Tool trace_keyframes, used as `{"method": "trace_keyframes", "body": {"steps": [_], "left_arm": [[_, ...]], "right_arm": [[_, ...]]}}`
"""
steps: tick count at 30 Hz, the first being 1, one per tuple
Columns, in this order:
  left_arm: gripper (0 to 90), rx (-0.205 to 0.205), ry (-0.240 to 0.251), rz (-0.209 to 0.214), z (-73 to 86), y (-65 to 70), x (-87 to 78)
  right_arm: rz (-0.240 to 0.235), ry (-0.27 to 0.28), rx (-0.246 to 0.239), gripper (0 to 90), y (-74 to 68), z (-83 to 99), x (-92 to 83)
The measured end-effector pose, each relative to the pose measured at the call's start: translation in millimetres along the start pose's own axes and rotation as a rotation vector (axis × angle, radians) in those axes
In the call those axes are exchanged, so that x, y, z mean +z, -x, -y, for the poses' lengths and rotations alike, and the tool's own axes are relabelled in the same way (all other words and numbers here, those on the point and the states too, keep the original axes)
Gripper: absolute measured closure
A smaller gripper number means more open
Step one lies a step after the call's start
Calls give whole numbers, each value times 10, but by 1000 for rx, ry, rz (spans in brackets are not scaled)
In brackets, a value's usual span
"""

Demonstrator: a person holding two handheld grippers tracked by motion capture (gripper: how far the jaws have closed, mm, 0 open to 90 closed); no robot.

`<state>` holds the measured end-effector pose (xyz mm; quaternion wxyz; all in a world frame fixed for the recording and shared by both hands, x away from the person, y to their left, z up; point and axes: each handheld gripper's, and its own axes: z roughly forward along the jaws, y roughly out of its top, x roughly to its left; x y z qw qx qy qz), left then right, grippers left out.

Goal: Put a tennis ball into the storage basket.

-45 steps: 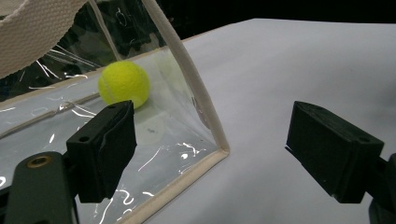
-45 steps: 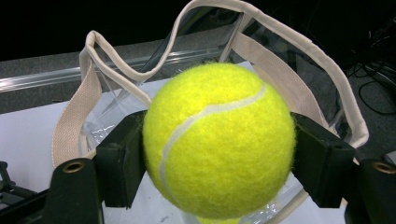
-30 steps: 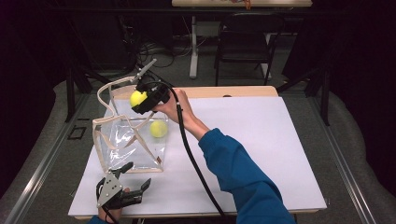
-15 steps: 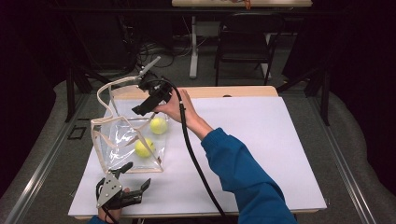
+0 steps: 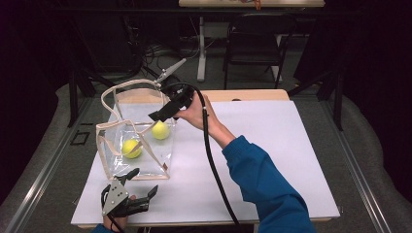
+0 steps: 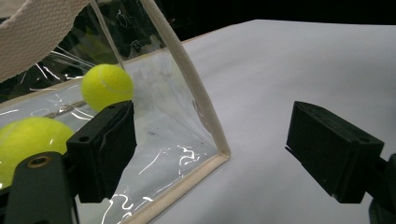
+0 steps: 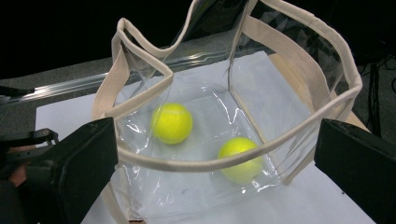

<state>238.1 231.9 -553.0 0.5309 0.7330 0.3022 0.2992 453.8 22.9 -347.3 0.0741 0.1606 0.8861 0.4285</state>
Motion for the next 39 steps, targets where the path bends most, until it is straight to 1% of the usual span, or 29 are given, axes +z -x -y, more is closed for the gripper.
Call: {"method": "trace_keyframes", "body": {"steps": [2, 9, 13, 21, 24, 28, 34, 37, 39], "left_arm": [[157, -4, 1, -2, 1, 0, -4], [157, 1, -4, -2, 0, 5, -6], [157, 4, -6, -2, 3, 4, -4], [157, 0, -3, 1, 9, 4, -13], [157, -1, -4, 4, 10, 2, -10], [157, 3, -8, 7, 11, 3, -7], [157, -1, -6, 4, 15, 0, -8], [157, -2, -7, 5, 15, -1, -5], [157, 1, -8, 5, 14, 0, -3]], "right_arm": [[-2, 4, -9, 0, -5, 27, -27], [-12, 10, -18, 0, -48, 153, -134], [-9, 10, -26, 0, -58, 231, -189], [-1, 19, -16, 0, -65, 371, -313], [4, 20, -20, 0, -69, 432, -349], [6, 16, -12, 0, -51, 539, -387], [15, -17, 0, 0, -19, 715, -399], [20, -22, 14, 0, 5, 806, -412], [26, -27, 16, 0, 20, 864, -422]]}}
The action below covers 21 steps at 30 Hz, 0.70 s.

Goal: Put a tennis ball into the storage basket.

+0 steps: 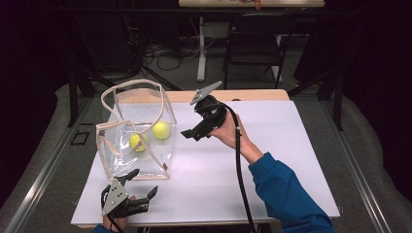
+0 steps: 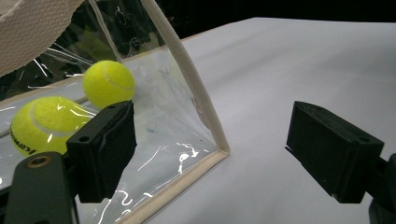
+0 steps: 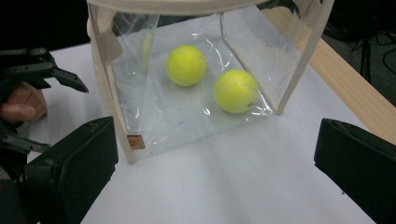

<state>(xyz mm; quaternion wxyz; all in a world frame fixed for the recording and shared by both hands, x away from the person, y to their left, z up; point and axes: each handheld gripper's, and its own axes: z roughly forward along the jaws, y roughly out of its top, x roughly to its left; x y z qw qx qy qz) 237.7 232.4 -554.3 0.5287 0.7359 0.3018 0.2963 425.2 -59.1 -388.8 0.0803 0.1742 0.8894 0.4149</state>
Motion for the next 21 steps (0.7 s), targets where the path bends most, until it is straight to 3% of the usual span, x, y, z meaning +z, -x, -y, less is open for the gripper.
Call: {"method": "trace_keyframes", "body": {"steps": [21], "left_arm": [[157, -2, 0, -1, 0, 2, -3]], "right_arm": [[57, -24, 57, 0, 47, 657, -176]]}}
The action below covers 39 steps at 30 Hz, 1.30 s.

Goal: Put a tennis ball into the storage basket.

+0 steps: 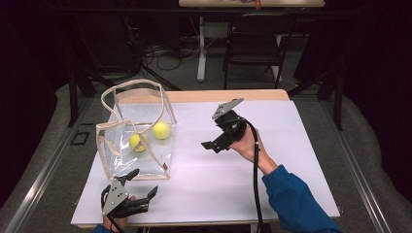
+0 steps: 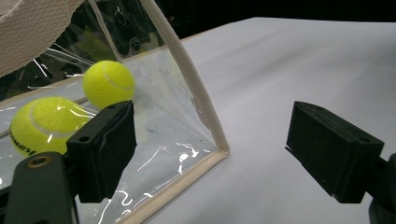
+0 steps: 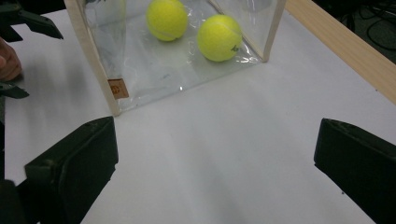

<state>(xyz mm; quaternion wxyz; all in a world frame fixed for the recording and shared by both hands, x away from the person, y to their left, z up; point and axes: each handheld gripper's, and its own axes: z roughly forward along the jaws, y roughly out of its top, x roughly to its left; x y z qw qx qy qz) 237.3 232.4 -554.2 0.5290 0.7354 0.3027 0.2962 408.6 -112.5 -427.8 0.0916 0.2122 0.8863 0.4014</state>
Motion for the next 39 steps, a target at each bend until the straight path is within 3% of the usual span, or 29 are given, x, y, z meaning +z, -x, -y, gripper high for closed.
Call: {"method": "trace_keyframes", "body": {"steps": [19, 39], "left_arm": [[157, 2, -1, 2, -1, 1, -2], [157, 5, -1, -1, -3, 1, -8]], "right_arm": [[38, 5, 46, 0, 23, 505, -120], [93, 30, 76, 0, -41, 982, -279]]}}
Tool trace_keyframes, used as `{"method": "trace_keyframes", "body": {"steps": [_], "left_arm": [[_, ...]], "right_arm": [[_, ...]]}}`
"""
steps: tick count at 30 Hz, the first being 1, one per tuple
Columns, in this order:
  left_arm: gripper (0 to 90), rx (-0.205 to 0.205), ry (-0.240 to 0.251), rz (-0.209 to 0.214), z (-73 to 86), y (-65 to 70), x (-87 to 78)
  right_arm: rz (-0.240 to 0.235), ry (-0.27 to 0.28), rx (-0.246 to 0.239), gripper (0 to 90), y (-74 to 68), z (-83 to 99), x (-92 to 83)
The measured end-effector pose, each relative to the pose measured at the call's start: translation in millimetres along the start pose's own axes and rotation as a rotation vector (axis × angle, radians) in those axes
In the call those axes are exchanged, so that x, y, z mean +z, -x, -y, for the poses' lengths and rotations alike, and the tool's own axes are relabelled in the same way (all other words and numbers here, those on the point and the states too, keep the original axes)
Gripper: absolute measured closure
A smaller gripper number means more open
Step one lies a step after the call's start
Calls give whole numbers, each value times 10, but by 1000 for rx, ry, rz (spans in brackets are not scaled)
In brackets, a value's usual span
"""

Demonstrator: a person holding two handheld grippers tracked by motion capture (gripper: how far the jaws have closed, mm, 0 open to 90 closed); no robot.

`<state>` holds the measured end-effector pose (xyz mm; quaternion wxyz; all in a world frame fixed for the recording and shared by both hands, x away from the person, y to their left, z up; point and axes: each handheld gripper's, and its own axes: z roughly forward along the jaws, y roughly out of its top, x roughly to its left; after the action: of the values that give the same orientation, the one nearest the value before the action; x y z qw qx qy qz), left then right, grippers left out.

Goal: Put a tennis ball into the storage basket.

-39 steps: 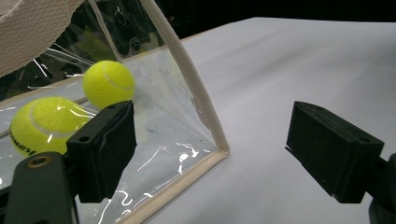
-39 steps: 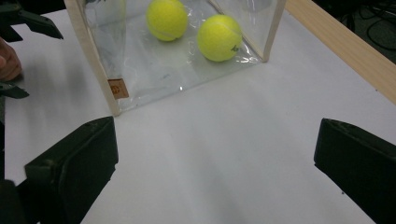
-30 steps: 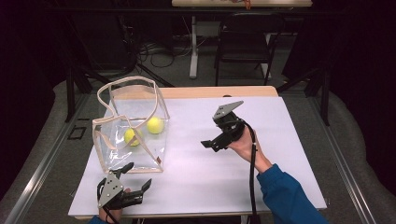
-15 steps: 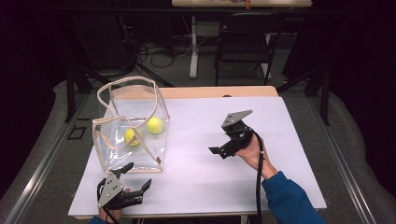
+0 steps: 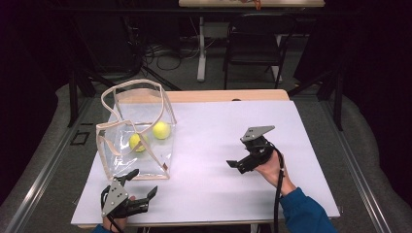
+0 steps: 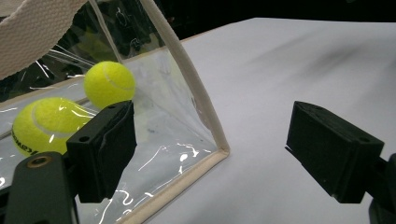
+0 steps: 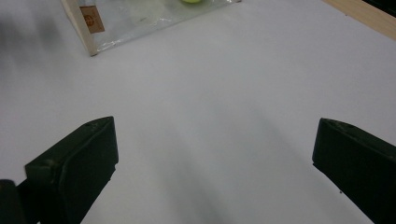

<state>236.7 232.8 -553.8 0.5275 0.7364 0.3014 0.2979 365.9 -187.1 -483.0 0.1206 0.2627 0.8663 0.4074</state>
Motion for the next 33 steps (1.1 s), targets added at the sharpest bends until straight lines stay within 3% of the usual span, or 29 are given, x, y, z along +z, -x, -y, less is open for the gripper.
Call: {"method": "trace_keyframes", "body": {"steps": [9, 33], "left_arm": [[157, 0, -1, 2, 0, 4, -2], [157, 2, -3, 2, 0, 8, -1]], "right_arm": [[27, 37, 26, 0, -32, 231, -85], [100, 24, 45, 0, -199, 780, -367]]}}
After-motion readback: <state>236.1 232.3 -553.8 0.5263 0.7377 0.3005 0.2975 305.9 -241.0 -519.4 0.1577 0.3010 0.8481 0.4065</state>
